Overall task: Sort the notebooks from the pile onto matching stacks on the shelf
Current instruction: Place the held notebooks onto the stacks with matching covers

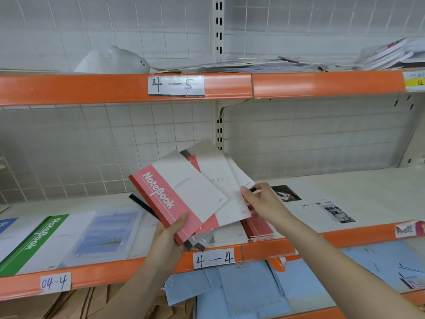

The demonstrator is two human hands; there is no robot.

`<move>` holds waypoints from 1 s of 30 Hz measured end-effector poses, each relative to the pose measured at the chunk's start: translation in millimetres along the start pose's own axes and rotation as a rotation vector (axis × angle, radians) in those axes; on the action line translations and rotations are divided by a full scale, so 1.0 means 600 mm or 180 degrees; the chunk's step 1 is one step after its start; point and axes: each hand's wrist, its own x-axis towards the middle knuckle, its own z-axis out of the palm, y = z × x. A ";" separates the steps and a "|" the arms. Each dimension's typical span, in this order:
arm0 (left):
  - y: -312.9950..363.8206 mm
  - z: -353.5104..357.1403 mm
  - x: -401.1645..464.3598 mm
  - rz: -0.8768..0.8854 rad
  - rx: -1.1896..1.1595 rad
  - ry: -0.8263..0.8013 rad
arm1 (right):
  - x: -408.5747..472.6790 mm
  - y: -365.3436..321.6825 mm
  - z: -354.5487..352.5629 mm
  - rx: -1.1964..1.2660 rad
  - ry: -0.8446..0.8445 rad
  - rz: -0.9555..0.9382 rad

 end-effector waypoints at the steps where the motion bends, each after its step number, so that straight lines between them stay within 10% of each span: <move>1: -0.001 0.007 -0.003 0.0021 -0.0024 -0.0030 | -0.005 -0.002 0.006 0.0361 -0.0187 0.0133; 5: -0.005 0.020 -0.010 0.0009 -0.0148 -0.0194 | -0.010 0.014 0.015 0.1184 -0.0336 0.0157; 18: 0.005 -0.012 0.008 0.0058 -0.0318 0.0137 | 0.035 0.081 -0.099 -0.0095 0.1452 -0.0019; 30: 0.005 -0.005 0.020 0.0085 -0.0483 0.0314 | 0.022 0.136 -0.090 -0.0735 0.1357 0.0385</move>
